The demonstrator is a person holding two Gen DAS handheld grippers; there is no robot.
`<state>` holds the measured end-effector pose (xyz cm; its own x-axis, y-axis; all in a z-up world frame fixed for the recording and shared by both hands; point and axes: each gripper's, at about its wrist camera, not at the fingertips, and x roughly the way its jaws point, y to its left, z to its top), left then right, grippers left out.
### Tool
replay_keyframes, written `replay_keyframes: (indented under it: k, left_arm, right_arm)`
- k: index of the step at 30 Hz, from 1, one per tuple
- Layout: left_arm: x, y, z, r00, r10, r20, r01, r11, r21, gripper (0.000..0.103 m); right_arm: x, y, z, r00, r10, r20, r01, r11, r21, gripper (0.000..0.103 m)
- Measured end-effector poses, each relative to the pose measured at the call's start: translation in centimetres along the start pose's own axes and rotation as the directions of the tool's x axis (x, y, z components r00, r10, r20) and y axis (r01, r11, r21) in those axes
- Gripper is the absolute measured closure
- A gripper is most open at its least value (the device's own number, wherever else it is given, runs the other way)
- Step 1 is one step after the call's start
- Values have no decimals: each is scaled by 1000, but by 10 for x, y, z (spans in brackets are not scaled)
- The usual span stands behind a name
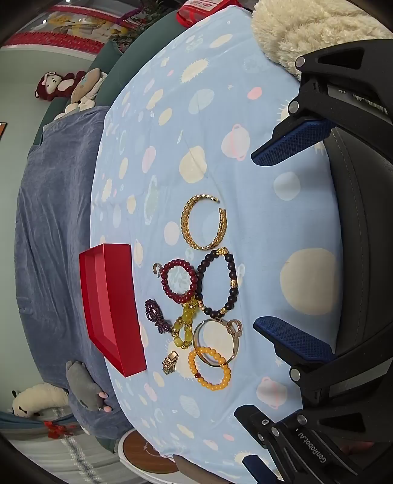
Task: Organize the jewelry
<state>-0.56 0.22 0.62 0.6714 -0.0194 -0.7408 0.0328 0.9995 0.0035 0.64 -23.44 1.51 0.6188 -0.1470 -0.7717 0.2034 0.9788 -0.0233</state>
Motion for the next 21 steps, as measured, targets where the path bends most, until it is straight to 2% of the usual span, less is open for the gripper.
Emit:
replay_keyframes:
  k: [21]
  left_arm:
    - [-1, 0, 0, 1000, -2, 1, 2, 1000, -2, 9]
  right_arm:
    - [0, 0, 0, 1000, -4, 6, 4, 1000, -4, 7]
